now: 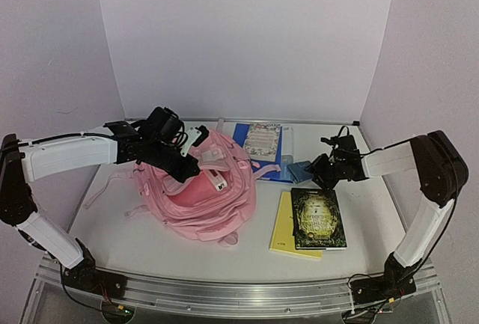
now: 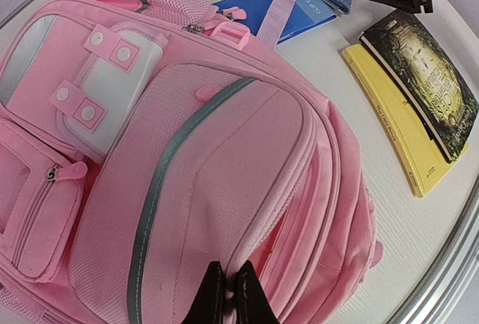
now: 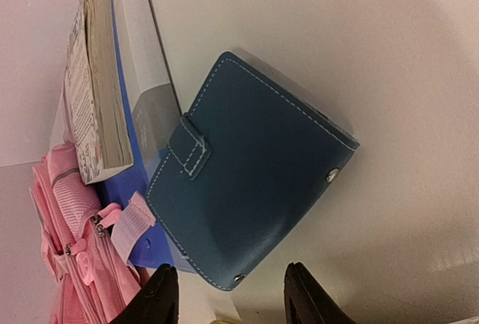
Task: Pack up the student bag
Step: Pick up the stationery from the center of the board, then place the stationery in the student bag.
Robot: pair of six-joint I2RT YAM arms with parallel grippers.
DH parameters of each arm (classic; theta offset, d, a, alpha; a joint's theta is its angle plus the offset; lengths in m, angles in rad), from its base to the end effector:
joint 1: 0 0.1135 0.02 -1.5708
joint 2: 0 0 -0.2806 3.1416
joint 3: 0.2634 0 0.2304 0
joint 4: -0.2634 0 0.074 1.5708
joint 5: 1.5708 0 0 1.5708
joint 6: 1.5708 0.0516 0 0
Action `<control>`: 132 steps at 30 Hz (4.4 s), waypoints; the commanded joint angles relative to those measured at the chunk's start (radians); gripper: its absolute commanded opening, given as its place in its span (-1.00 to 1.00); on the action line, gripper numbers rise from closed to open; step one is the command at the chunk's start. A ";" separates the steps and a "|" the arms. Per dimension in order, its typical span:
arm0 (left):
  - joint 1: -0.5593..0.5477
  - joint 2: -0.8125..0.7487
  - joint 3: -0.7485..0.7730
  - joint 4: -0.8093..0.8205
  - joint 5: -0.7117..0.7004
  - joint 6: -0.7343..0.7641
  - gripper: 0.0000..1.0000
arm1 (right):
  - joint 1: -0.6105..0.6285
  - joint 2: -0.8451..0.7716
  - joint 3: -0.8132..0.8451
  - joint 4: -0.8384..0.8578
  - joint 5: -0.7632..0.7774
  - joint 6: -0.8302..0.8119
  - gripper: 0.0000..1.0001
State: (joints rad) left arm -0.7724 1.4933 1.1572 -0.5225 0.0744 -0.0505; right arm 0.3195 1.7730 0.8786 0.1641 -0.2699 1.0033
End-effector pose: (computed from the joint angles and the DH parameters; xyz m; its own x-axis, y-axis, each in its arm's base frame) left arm 0.2194 -0.2191 0.2816 -0.5783 0.4932 -0.6498 0.7024 0.7061 -0.0892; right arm 0.3323 0.1244 0.1699 -0.7547 0.6064 -0.2505 0.2700 0.6350 0.7238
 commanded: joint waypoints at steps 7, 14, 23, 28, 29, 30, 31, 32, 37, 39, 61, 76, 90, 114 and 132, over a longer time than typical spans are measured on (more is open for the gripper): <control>-0.007 -0.009 0.055 0.041 -0.019 0.009 -1.00 | 0.002 0.068 0.000 0.062 0.026 0.026 -0.10; -0.014 -0.003 0.056 0.039 -0.020 0.012 -1.00 | 0.001 0.121 0.018 0.107 0.029 0.046 -0.19; -0.022 -0.003 0.057 0.036 -0.028 0.018 -0.99 | 0.002 0.169 0.020 0.161 0.066 0.082 -0.41; -0.024 -0.002 0.056 0.036 -0.035 0.021 -1.00 | 0.003 0.170 0.022 0.177 0.079 0.096 -0.65; -0.024 -0.001 0.056 0.036 -0.035 0.022 -0.99 | 0.002 0.167 0.021 0.182 0.081 0.098 -0.69; -0.025 -0.001 0.056 0.036 -0.035 0.023 -0.99 | 0.002 0.163 0.020 0.187 0.083 0.100 -0.74; -0.025 -0.001 0.056 0.036 -0.035 0.023 -1.00 | 0.002 0.156 0.019 0.194 0.082 0.102 -0.78; -0.025 -0.001 0.055 0.036 -0.035 0.023 -1.00 | 0.002 0.145 0.018 0.201 0.081 0.103 -0.81; -0.025 -0.001 0.055 0.038 -0.035 0.023 -1.00 | 0.001 0.072 0.017 0.215 0.084 0.090 -0.99; -0.026 -0.004 0.055 0.038 -0.033 0.022 -1.00 | 0.002 0.039 0.016 0.213 0.078 0.082 -1.00; -0.025 -0.061 0.043 0.064 0.077 -0.009 -1.00 | 0.184 -0.360 0.096 -0.432 -0.226 -0.168 -1.00; -0.026 -0.060 0.043 0.069 0.137 -0.015 -1.00 | 0.542 -0.167 0.276 -0.338 -0.256 -0.007 -1.00; -0.031 -0.068 0.042 0.065 0.154 -0.016 -1.00 | 0.664 0.066 0.339 0.012 -0.148 0.194 -1.00; -0.044 -0.057 0.043 0.063 0.165 -0.010 -1.00 | 0.666 0.348 0.587 -0.009 -0.012 0.049 -1.00; -0.044 -0.034 0.041 0.067 0.140 -0.014 -1.00 | 0.665 0.058 0.324 -0.084 0.018 0.026 0.08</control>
State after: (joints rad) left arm -0.8053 1.4815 1.1572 -0.5308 0.1755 -0.0612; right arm 0.9852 1.9771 1.2828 0.1100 -0.2763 1.0243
